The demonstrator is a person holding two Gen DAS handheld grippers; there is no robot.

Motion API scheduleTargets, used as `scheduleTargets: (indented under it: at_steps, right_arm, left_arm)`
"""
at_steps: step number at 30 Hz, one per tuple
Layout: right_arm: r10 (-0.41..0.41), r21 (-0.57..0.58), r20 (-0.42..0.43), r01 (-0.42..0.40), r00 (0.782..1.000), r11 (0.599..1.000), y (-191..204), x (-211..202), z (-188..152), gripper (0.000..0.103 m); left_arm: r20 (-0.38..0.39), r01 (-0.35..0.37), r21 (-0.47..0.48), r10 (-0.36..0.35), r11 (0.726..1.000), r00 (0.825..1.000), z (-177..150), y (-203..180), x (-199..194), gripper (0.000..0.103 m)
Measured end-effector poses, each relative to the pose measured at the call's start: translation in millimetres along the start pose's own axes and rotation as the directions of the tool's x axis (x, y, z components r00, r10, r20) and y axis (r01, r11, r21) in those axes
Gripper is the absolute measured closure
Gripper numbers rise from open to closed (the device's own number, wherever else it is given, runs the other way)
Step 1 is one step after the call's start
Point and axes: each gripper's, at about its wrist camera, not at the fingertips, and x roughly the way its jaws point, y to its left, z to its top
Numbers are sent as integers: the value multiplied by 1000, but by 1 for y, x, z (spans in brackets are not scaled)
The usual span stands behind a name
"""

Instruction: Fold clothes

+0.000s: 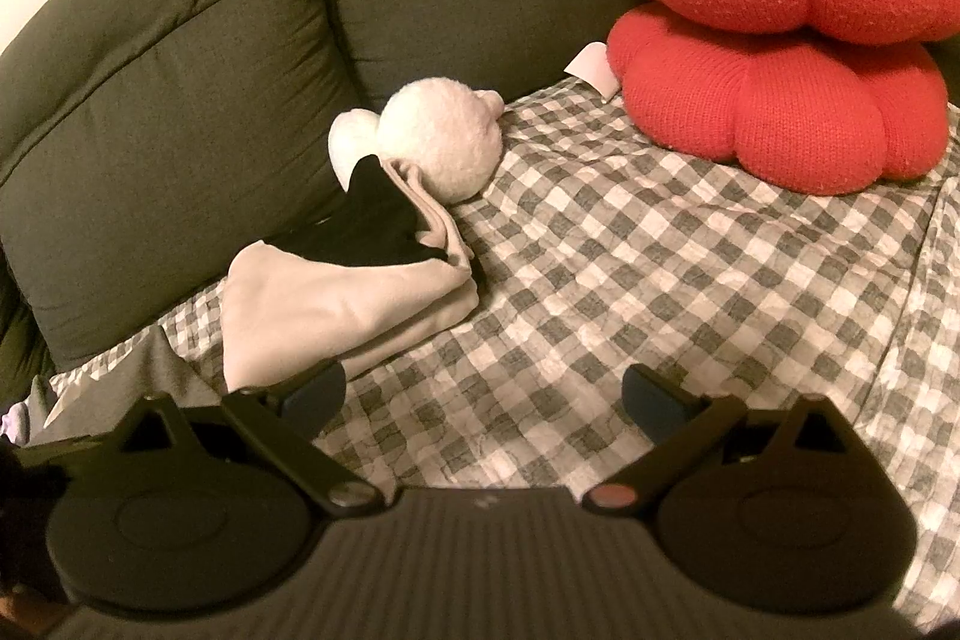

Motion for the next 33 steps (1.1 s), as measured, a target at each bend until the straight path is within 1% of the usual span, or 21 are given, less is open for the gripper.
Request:
scheduleTargets:
  at_steps: [13, 16, 21, 26, 30, 33]
  right_arm:
    - [3, 10, -5, -3, 1000, 1000, -1, 2, 1, 3]
    - [-6, 16, 5, 6, 1000, 1000, 0, -2, 0, 3]
    - [4, 56, 33, -6, 999, 998, -5, -25, -9, 3]
    - [18, 103, 46, -23, 999, 994, -13, -59, -27, 3]
    - [37, 151, 55, -45, 998, 988, -20, -83, -43, 2]
    - [47, 165, 59, -57, 997, 985, -26, -97, -54, 2]
  left_arm:
    - [-10, -2, 1, 2, 1000, 1000, -1, 0, 3, 1]
    - [-6, 1, -2, -1, 1000, 1000, -3, 1, 0, 1]
    - [28, 17, 5, -17, 1000, 999, -11, 2, -18, 1]
    - [67, 9, 31, -11, 999, 998, -25, 0, -45, 1]
    - [89, 32, 41, -35, 999, 995, -38, 0, -65, 1]
    - [111, 45, 53, -50, 998, 993, -48, -1, -78, 1]
